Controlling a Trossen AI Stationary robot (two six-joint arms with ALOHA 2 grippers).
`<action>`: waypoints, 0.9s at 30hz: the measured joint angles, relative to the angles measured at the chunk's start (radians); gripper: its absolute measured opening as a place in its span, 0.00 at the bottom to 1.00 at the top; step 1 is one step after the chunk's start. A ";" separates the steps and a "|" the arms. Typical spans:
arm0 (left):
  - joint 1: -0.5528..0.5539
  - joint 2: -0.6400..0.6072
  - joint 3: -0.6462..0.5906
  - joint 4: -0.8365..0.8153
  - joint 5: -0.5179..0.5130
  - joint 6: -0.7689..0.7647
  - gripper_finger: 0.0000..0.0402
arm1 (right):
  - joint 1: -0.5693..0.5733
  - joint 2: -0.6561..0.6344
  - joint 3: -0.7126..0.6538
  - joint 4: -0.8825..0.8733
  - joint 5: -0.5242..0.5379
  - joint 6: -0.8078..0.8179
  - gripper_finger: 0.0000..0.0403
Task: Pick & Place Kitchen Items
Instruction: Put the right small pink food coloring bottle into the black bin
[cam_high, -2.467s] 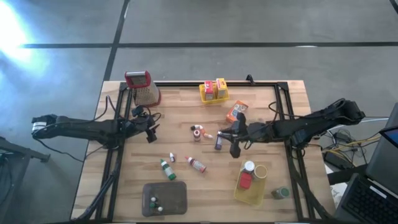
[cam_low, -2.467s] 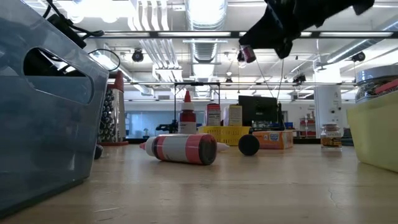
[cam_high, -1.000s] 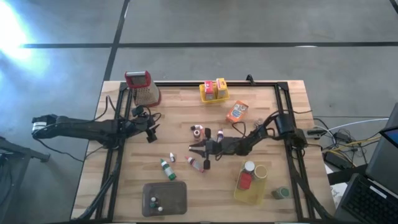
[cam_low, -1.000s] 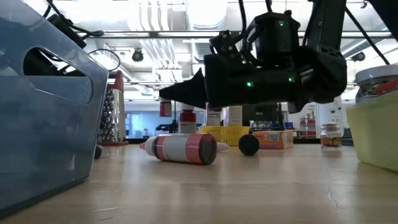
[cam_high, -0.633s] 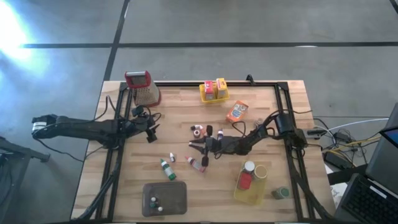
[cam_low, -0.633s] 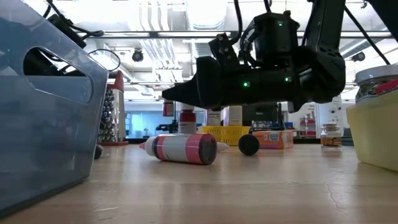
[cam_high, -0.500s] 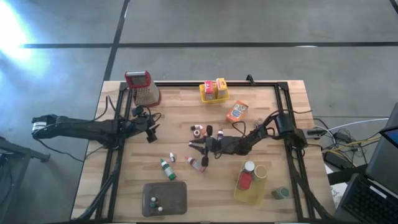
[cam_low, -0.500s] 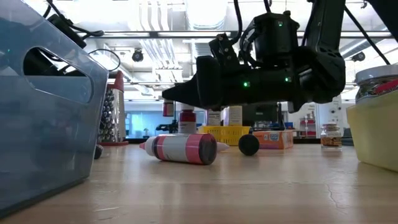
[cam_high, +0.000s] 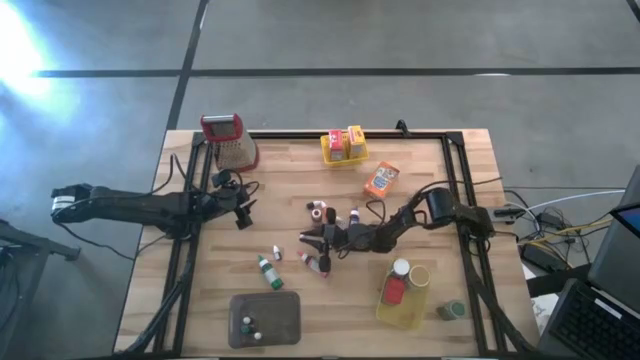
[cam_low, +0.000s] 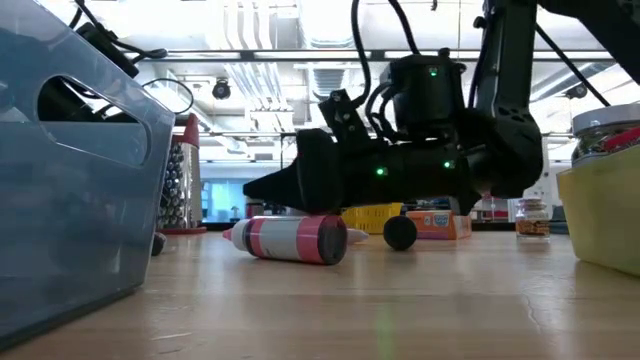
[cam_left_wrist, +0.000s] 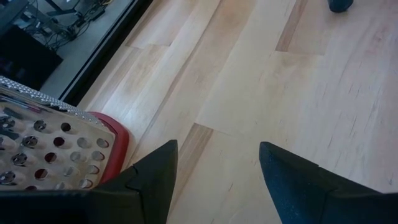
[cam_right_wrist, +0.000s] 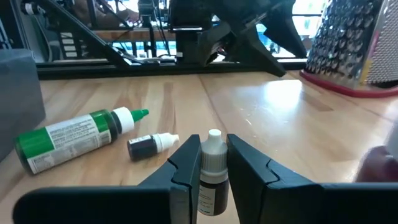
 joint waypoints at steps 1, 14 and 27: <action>0.000 0.000 0.000 0.000 0.000 0.000 0.58 | 0.000 0.001 0.002 -0.005 0.000 0.006 0.14; 0.000 0.000 0.000 0.000 0.000 0.000 0.58 | -0.005 0.002 0.027 -0.097 0.000 0.057 0.19; 0.000 0.000 0.000 0.000 0.000 0.000 0.58 | -0.009 0.001 0.042 -0.157 0.000 0.103 0.28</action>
